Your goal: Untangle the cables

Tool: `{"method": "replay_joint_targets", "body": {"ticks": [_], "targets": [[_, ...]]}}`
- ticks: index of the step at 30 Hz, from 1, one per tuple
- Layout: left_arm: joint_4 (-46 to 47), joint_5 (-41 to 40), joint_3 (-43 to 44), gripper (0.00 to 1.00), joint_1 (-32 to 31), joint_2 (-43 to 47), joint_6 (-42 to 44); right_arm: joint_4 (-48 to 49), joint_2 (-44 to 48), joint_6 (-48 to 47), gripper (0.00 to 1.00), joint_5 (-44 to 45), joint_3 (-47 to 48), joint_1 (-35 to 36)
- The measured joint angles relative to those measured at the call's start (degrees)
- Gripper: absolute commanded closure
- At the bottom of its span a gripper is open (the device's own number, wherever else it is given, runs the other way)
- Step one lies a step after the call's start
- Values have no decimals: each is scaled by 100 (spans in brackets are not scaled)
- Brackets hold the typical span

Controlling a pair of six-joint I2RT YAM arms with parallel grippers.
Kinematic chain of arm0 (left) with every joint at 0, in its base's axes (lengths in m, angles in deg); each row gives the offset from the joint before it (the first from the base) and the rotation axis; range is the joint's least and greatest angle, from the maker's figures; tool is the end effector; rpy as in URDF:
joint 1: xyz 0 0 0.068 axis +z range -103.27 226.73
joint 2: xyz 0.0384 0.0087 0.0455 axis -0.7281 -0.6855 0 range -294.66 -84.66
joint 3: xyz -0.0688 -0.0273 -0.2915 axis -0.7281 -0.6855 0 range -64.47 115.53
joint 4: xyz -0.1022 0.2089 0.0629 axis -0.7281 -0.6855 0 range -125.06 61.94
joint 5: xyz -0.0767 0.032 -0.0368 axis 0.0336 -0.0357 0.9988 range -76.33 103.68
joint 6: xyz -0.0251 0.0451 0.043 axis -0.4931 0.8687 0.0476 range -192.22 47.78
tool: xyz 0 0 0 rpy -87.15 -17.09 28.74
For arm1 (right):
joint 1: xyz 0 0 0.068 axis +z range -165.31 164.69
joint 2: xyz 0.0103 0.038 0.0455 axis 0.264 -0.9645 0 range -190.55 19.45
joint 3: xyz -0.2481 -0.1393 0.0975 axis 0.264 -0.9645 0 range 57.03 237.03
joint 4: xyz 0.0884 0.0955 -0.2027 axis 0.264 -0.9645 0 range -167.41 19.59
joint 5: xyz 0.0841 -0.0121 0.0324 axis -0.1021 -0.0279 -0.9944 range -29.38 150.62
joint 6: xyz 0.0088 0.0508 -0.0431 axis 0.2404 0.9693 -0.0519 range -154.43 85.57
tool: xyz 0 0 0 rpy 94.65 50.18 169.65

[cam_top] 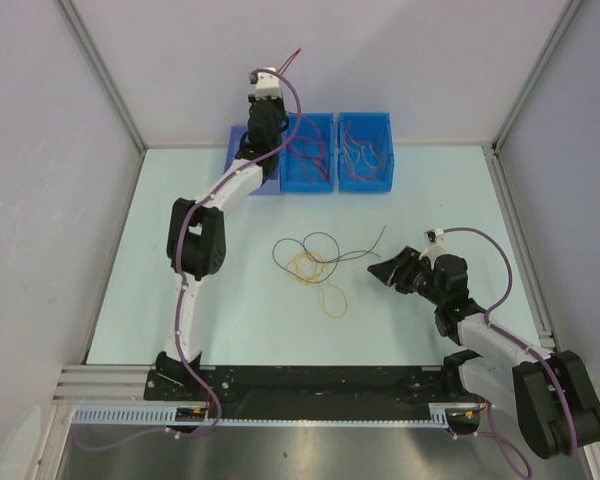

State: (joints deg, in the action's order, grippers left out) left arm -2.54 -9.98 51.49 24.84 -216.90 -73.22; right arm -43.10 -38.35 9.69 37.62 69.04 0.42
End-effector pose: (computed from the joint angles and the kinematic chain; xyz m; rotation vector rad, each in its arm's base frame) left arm 0.5361 -0.1922 0.3451 -0.0842 1.4208 -0.0386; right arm 0.1671 0.0687 0.2041 0.2060 2.0081 1.0698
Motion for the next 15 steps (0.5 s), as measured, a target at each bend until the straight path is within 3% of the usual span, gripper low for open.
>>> {"method": "replay_joint_targets", "body": {"ticks": [15], "targets": [[828,26,339,100,-210,-654,697,4,-13,4,46,-2,0,0]]}}
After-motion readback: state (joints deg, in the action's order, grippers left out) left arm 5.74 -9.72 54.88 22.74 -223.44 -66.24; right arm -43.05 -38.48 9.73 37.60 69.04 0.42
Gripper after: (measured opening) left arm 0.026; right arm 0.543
